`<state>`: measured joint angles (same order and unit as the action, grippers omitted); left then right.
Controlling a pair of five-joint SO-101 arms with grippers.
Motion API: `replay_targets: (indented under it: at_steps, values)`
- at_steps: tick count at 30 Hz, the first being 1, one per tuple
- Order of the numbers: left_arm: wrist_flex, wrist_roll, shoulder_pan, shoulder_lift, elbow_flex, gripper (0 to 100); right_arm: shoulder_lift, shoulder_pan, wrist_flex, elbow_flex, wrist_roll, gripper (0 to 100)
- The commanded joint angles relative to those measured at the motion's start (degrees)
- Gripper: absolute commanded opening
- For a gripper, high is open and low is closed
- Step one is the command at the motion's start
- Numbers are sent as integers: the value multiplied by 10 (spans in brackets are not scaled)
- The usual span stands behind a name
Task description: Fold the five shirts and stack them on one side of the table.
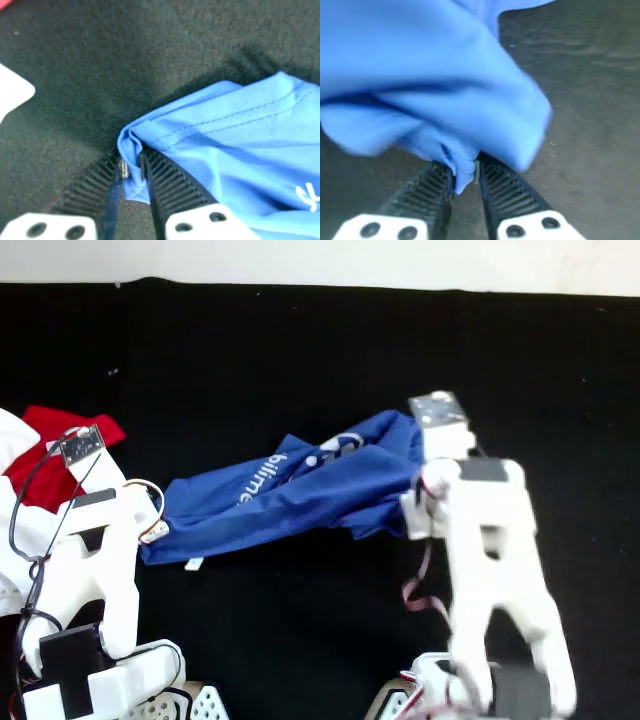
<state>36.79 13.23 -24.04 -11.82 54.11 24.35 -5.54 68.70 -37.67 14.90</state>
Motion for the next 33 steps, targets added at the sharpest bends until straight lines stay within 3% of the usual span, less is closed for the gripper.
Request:
replay_targets:
  at_steps: [1,5,12,19,26,33]
  values:
    - [-11,-4,-4,-3,0,9,130,11,6,-55,39,5]
    - [15,-3,-4,-17,-34,8,204,14,5,-115,68,5]
    - [280,-5,7,-123,-281,8,305,22,-32,-122,64,5]
    - [473,-6,14,-151,-601,8,304,89,-44,58,65,5]
    - [559,-9,22,-151,-778,8,228,145,-44,305,67,5]
    - [581,-96,25,-153,-874,8,178,160,-44,495,68,5]
